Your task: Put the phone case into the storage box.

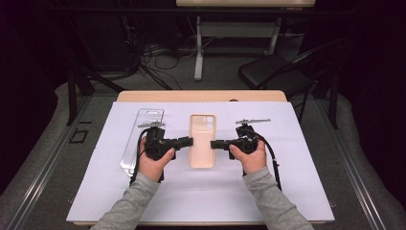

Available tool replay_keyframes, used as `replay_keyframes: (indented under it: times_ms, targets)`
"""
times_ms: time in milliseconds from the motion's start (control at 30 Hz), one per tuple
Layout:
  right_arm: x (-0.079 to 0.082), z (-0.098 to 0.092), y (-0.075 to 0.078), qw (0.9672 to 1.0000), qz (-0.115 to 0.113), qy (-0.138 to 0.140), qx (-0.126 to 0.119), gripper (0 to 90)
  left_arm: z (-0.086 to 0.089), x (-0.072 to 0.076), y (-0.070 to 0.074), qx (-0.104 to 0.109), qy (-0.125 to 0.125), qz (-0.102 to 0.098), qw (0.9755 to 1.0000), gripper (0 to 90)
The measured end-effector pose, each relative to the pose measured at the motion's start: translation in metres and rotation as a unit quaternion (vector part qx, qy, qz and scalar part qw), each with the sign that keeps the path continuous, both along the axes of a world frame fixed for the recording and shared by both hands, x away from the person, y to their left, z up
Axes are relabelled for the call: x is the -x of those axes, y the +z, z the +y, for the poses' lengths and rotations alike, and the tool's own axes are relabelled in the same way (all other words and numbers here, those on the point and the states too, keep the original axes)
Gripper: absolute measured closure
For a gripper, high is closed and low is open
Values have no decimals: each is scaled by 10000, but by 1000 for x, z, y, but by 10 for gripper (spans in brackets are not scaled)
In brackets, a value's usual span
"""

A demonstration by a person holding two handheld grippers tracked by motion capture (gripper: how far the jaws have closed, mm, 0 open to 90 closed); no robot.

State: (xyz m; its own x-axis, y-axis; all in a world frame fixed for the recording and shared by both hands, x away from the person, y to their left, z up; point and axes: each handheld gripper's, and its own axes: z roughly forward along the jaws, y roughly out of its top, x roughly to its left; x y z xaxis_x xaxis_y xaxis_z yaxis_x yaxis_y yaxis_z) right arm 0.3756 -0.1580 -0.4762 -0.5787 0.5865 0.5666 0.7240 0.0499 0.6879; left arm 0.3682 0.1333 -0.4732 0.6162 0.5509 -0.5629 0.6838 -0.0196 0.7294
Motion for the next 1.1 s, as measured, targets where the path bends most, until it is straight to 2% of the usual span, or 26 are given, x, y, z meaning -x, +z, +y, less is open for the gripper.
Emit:
replay_keyframes:
  times_ms: [433,600,700,833,1033,1100]
  targets:
    - [0,-4,1,9999,-80,-87,70,820,0,-2,-2,-6,36,-22,10000,692]
    - [-1,-7,3,9998,-108,-151,61,820,0,-1,-1,-42,121,-192,9997,652]
    - [-1,-10,4,9997,-118,-193,51,820,0,0,-1,-142,164,-325,9992,629]
    - [-2,-14,4,9996,-149,-249,51,819,0,0,-1,-308,376,-585,9971,568]
    - [-3,-18,5,9990,-225,-362,115,819,3,1,0,-254,527,-678,9960,516]
    - [-3,-18,5,9988,-227,-404,141,819,4,0,1,-297,498,-682,9960,513]
